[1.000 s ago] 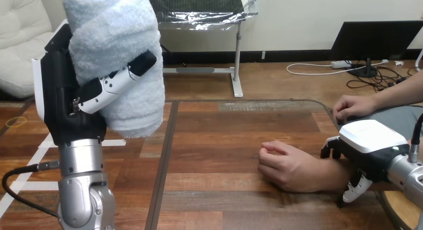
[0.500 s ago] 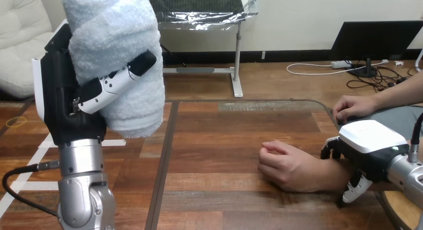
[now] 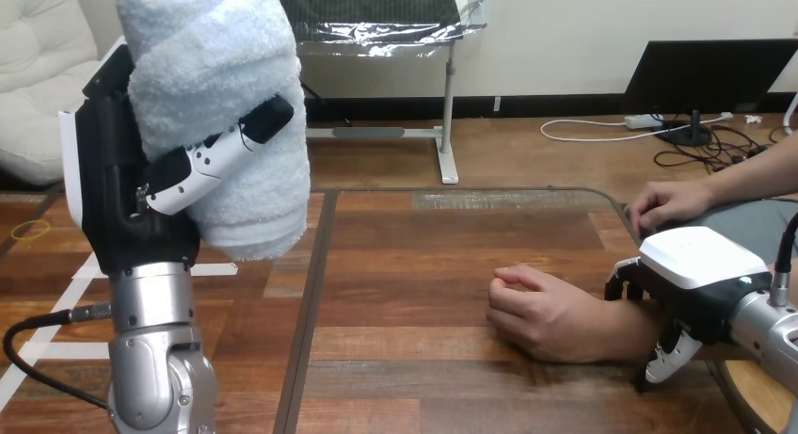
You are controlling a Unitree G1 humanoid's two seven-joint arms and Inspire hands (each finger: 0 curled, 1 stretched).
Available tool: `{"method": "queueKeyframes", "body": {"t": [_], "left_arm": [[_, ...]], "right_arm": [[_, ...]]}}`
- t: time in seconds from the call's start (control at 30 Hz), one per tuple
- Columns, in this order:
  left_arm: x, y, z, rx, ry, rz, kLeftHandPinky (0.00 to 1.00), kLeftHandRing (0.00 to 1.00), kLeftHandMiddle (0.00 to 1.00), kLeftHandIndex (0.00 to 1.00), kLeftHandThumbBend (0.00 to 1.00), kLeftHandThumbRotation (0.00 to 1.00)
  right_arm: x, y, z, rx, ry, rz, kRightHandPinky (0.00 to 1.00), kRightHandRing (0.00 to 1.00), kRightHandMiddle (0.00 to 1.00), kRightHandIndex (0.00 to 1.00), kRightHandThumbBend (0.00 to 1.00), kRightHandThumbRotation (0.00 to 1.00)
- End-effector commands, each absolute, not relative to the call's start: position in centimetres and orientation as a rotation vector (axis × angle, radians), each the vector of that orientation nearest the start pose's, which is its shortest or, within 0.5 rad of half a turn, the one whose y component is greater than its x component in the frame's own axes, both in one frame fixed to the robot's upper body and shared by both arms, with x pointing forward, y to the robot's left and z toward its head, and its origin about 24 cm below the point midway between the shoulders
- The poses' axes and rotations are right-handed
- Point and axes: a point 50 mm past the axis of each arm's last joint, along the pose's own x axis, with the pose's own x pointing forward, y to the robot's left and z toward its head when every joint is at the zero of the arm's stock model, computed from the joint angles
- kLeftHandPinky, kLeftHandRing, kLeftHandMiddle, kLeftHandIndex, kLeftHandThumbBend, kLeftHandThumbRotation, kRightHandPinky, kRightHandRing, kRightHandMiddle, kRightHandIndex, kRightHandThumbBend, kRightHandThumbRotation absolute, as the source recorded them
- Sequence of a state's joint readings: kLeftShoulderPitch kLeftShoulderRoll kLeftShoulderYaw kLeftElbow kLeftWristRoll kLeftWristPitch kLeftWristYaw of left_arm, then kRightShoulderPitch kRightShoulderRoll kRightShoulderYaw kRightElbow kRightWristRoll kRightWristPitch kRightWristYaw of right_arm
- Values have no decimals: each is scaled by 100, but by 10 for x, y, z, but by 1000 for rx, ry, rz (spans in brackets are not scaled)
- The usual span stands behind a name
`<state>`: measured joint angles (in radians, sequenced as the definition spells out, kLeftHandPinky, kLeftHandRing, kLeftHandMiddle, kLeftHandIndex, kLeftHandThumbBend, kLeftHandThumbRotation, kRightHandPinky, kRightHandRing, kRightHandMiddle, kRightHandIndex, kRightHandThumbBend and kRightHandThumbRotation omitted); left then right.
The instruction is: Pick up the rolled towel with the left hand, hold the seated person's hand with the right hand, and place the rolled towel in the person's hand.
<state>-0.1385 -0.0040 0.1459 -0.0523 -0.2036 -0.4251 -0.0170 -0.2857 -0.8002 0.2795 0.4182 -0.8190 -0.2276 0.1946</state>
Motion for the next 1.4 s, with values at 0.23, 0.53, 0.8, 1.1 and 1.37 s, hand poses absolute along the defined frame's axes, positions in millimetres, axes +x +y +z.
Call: {"method": "queueKeyframes", "body": {"t": [0.23, 0.53, 0.8, 1.1, 1.37], "left_arm": [[261, 180, 154, -193, -750, 88, 23, 28, 34, 39, 56, 0], [261, 180, 154, -194, -754, 85, 23, 28, 34, 39, 56, 0], [260, 180, 155, -192, -756, 85, 23, 29, 35, 39, 56, 0], [260, 181, 155, -187, -760, 83, 23, 29, 35, 39, 55, 0], [260, 182, 154, -186, -759, 90, 23, 29, 35, 39, 55, 0]], "right_arm": [[295, -262, 51, -1604, 219, 503, 55, 69, 72, 74, 99, 17], [295, -262, 50, -1605, 291, 529, 58, 74, 77, 77, 98, 20], [295, -261, 49, -1603, 333, 544, 59, 76, 78, 78, 96, 21], [295, -261, 47, -1597, 357, 557, 56, 74, 76, 76, 97, 20], [294, -261, 45, -1592, 360, 561, 53, 72, 74, 74, 98, 19]]}}
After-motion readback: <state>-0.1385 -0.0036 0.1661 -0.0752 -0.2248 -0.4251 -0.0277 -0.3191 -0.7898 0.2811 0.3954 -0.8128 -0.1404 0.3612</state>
